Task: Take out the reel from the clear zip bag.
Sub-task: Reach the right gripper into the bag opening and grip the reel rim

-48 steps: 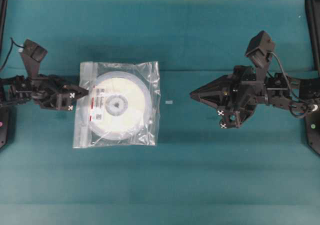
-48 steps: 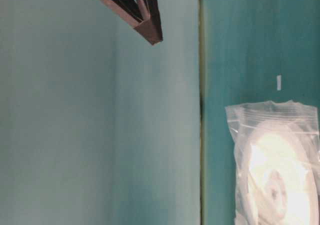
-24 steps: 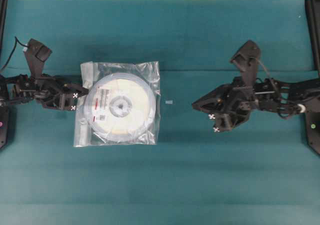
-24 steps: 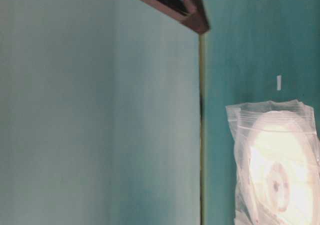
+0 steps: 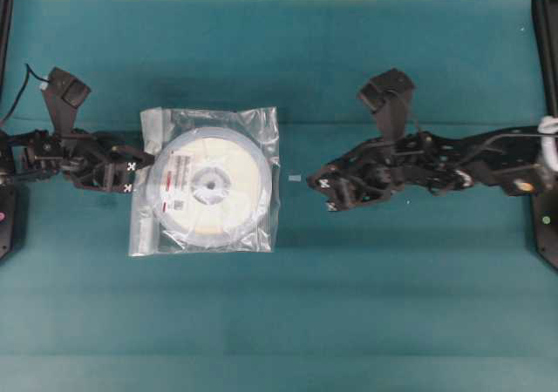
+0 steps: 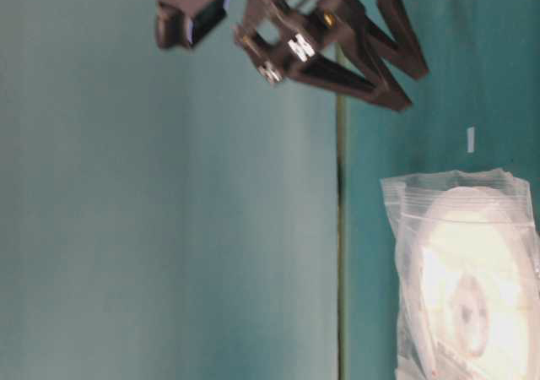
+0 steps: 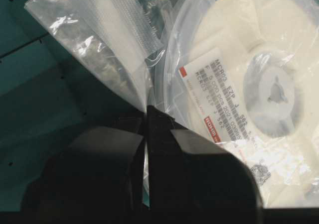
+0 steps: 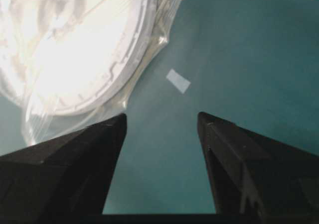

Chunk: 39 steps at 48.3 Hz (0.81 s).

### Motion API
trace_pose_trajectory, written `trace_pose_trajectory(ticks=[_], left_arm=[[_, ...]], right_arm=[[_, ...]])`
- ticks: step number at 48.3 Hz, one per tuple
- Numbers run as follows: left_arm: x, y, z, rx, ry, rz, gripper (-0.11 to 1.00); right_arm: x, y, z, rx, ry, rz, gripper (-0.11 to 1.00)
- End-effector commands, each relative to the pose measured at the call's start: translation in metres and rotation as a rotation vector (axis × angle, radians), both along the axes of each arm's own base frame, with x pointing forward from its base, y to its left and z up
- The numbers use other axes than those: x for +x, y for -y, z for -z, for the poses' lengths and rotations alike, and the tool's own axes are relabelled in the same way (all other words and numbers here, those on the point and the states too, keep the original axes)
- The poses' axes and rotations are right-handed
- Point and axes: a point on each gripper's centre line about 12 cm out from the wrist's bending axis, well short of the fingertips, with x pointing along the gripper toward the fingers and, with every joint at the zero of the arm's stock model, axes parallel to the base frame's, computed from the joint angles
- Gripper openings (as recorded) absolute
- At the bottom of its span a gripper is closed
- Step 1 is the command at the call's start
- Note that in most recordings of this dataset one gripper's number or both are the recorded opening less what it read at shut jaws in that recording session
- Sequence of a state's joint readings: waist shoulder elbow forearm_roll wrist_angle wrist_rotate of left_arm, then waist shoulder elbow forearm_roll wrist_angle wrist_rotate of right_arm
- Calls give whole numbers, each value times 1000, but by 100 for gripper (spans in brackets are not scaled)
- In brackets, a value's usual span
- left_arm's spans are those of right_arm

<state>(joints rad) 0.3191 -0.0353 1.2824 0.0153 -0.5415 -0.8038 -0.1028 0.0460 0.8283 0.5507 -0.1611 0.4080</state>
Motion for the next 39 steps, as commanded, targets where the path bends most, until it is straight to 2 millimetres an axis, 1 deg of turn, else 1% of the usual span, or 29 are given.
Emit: trace_pose_trajectory(ticks=[1,10,27,39], left_arm=[[0,1,1,0,-8,8,-1],[0,1,1,0,-6,9,-2],[0,1,1,0,-6,9,-1],[-1,2,0,-4,-5,6,-1]], right_arm=[[14,1,-3,11,21,11,78],[33,1,3,20,23,15,78],[51,2,13,41,17,35,78],[65,3,16,50,25,43,78]])
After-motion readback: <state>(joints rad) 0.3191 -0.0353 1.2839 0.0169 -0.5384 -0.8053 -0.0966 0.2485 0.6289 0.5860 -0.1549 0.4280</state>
